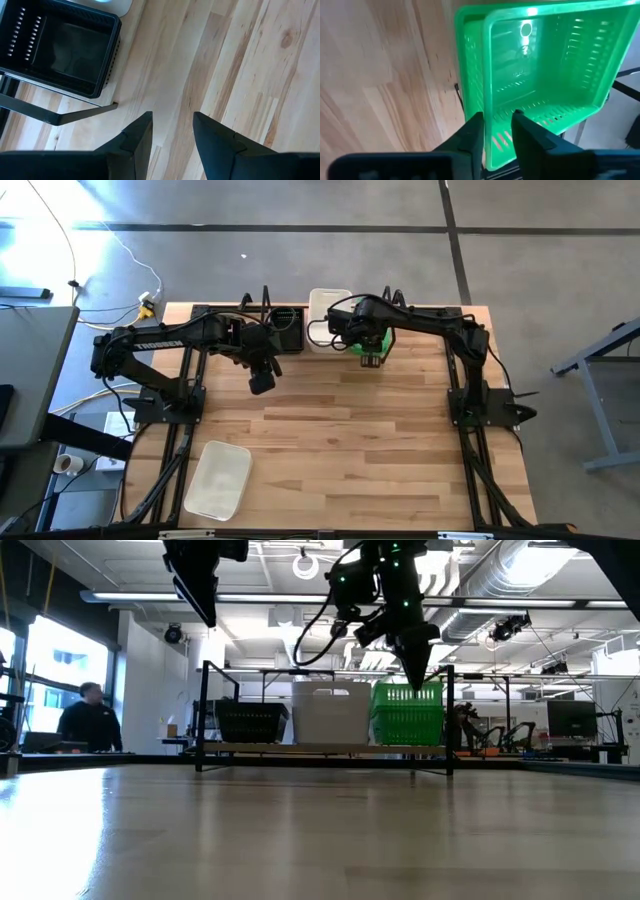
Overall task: Stack baskets on shelf by color
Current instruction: Stack the green basket on top of the other green baskets on the shelf, then stack the white bin on top of the other white bins on the shelf
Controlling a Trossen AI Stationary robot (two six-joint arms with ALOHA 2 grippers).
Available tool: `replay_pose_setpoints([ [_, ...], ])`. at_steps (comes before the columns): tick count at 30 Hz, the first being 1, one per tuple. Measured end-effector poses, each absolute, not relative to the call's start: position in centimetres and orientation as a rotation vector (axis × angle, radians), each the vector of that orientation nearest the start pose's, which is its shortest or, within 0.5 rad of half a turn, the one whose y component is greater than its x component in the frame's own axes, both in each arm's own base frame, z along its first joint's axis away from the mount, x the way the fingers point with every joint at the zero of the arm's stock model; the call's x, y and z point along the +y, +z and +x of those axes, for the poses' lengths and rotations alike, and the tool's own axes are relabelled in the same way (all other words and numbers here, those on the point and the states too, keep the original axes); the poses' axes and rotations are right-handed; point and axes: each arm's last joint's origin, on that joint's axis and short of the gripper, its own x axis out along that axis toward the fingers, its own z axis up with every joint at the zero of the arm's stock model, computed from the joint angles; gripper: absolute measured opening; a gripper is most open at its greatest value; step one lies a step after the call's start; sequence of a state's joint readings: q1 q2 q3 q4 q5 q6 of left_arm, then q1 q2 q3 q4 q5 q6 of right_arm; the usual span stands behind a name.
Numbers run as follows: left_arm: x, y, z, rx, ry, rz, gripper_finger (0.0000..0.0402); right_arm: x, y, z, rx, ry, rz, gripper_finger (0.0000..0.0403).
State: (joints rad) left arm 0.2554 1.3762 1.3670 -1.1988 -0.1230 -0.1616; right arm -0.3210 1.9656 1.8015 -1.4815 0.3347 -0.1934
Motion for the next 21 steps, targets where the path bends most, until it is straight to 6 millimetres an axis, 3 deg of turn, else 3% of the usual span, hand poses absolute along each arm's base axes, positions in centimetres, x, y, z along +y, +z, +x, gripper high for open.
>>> replay_pose_setpoints([
  [17,6.4,33.0,23.8,1.197,0.391,-0.249,0.0131,-12.1,27.4,34.2,1.682,-0.4,0.02,0.0094],
  [21,5.7,33.8,22.7,1.19,0.339,-0.298,0.0131,-11.9,28.9,33.7,1.666,-0.476,0.091,0.0094],
])
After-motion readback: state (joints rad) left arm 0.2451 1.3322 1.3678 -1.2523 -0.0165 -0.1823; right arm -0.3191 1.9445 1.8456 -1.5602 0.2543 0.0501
